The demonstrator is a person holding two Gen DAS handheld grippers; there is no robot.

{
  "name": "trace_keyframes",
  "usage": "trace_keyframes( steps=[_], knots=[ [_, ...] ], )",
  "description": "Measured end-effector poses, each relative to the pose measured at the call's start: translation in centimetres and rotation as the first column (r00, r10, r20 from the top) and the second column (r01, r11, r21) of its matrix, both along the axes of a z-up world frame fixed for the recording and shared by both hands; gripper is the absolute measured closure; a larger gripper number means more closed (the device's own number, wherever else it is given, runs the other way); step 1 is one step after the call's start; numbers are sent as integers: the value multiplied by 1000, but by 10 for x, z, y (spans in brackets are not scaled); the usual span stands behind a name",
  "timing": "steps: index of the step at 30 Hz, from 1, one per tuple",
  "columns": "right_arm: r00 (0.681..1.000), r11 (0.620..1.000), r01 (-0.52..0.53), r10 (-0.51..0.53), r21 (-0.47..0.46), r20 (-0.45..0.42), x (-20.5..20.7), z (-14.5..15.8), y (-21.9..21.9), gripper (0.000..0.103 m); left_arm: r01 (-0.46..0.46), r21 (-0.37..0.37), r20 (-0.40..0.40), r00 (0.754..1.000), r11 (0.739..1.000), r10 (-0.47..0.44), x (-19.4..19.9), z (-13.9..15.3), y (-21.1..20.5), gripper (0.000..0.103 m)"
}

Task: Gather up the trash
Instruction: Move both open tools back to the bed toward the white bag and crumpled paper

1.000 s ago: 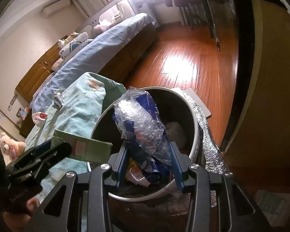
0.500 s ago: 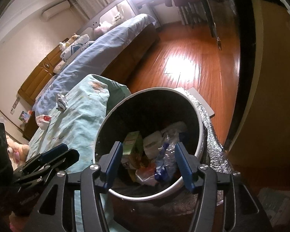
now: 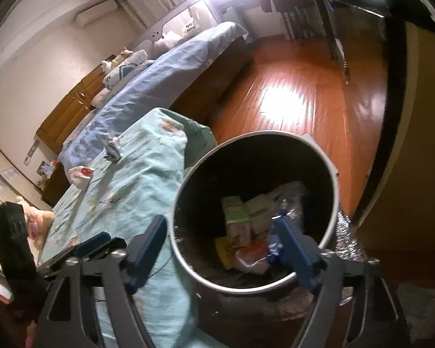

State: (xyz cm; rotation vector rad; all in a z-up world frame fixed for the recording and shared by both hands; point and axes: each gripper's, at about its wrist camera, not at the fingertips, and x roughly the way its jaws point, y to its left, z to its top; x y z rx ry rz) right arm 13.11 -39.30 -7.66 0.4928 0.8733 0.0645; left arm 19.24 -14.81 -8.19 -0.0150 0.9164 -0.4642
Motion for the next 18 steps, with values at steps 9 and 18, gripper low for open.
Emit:
trace_keyframes(
  steps=[9,18],
  knots=[
    [999,999,-51,50,7,12,5,6,31,16,-75,-15,-4,997,997,75,-5,-1,39,37],
    [992,992,-128,128,8,23,18,11,73,11,-200,-32,10,980,979,201,-1,1,90,33]
  ],
)
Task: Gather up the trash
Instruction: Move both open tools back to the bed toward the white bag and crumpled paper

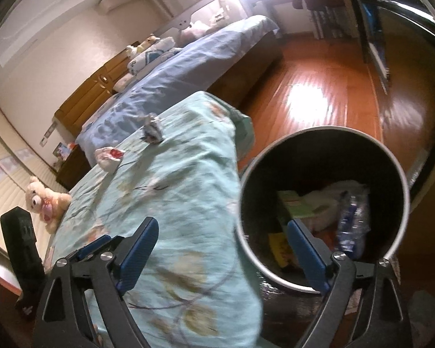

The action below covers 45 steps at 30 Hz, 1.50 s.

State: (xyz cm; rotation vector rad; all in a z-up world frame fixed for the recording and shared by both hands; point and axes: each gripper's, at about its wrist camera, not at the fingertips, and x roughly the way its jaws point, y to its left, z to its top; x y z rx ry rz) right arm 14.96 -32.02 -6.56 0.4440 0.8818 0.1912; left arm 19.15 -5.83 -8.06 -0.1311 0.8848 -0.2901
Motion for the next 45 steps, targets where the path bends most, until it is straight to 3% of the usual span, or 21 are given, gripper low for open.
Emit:
trace_keyframes(
  steps=[9,27,45],
  knots=[
    [997,997,-76,76,-10,7,16,3,40,11,-94,-2,2,996,996,94,5,-1,44,31],
    [984,983,-173,176,-55,40,52,8,93,11,-169,-1,10,986,986,169,25,1,85,28],
    [979,977,-199,203,-81,35,131,-1,122,11,-217,31,32,976,976,216,93,5,113,26]
  ],
)
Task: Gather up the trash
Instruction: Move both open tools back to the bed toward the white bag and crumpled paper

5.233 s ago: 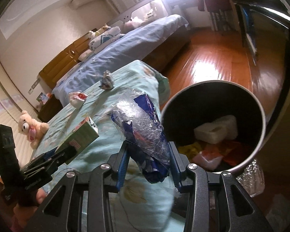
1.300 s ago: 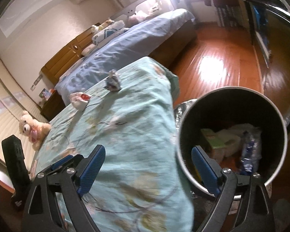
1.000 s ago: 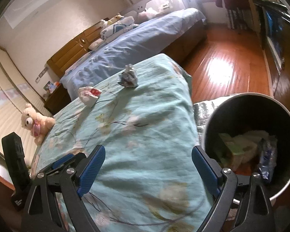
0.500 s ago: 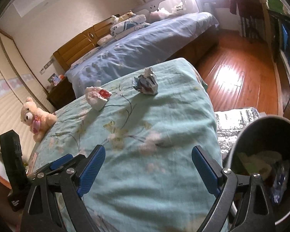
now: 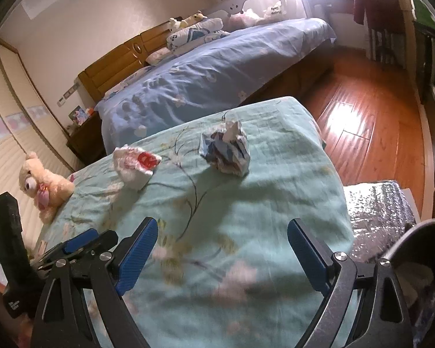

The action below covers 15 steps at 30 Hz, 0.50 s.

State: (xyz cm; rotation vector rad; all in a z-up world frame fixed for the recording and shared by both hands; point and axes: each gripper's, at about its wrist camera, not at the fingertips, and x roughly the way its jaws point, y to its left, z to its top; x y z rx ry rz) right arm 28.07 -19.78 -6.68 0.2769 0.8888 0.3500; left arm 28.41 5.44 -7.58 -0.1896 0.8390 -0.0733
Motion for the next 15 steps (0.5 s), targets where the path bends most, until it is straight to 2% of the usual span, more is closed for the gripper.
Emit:
trace_keyframes(
  steps=[7,13,15],
  knots=[
    [1000,1000,15,-15,-4,-25,33,-10,4,11,-26,-30,-4,1000,999,26,34,-3,10,25],
    [1000,1000,17,-17,-4,-26,50,-14,7,11,-12,-74,0,1000,997,12,55,-2,6,24],
    [999,1000,19,-19,-12,-25,55,-16,8,12,-17,-63,0,1000,998,17,60,-3,4,24]
  ],
)
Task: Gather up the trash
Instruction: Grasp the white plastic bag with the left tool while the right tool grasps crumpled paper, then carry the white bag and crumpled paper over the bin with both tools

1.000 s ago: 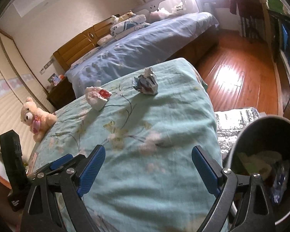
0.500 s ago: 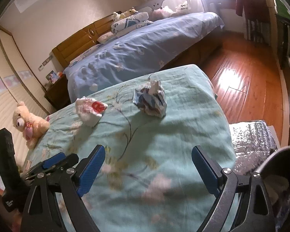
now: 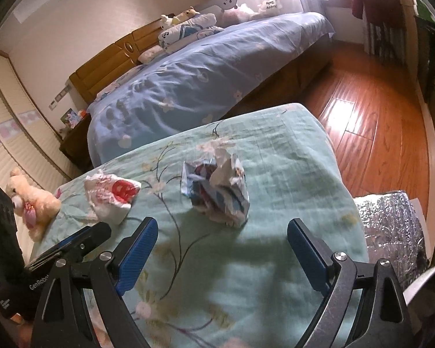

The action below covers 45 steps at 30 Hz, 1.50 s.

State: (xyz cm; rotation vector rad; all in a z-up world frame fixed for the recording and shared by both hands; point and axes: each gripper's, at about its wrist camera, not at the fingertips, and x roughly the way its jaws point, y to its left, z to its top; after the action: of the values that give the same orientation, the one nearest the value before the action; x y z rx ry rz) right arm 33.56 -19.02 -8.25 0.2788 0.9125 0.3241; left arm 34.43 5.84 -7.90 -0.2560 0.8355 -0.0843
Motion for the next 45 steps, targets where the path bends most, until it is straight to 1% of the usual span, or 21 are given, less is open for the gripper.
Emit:
trace_keyframes(
  steps=[2,4,6,7,9,10,11,12,14,15,16,20,26,36,45],
  knots=[
    [1000,1000,4,-4,-4,2,4,-1,1,12,-10,16,5,1000,1000,10,3,-1,-1,24],
    [1000,1000,8,-8,-11,8,8,-2,2,15,-15,7,12,1000,1000,14,7,-2,0,24],
    [1000,1000,9,-9,-22,7,13,-4,2,26,-18,-13,8,1000,1000,18,11,-5,3,26],
    [1000,1000,9,-9,-24,4,14,-5,2,32,-20,-21,8,1000,1000,20,13,-6,4,30],
    [1000,1000,9,-9,-29,-4,18,-8,2,55,-14,-36,-2,1000,999,14,17,-8,5,56],
    [1000,1000,6,-7,-26,-6,18,-9,3,60,-6,-44,-11,1000,999,6,19,-10,5,64],
    [1000,1000,7,-7,-25,-5,17,-9,2,66,-4,-46,-17,1000,999,3,20,-11,4,79],
    [1000,1000,6,-6,-24,0,16,-8,2,69,2,-50,-19,1000,999,-3,20,-12,4,80],
    [1000,1000,-1,2,-27,10,12,-6,1,73,5,-51,1,1000,999,-5,17,-9,4,81],
    [1000,1000,-5,5,-27,13,8,-5,1,83,6,-44,12,1000,999,-6,14,-6,3,82],
    [1000,1000,-10,10,-23,10,5,-5,0,90,8,-35,20,1000,999,-7,11,-4,2,82],
    [1000,1000,-17,17,-1,-1,-15,-4,-7,90,26,-40,35,999,999,-24,-9,1,-3,83],
    [1000,999,-25,24,26,14,-49,4,-12,90,57,-59,43,998,997,-54,-46,5,-13,83],
    [999,999,-26,24,41,31,-106,16,-22,90,130,-35,60,990,991,-127,-113,13,-44,83],
    [999,999,9,-10,49,30,-148,18,-38,90,180,-15,68,982,984,-178,-150,17,-68,83]
  ],
)
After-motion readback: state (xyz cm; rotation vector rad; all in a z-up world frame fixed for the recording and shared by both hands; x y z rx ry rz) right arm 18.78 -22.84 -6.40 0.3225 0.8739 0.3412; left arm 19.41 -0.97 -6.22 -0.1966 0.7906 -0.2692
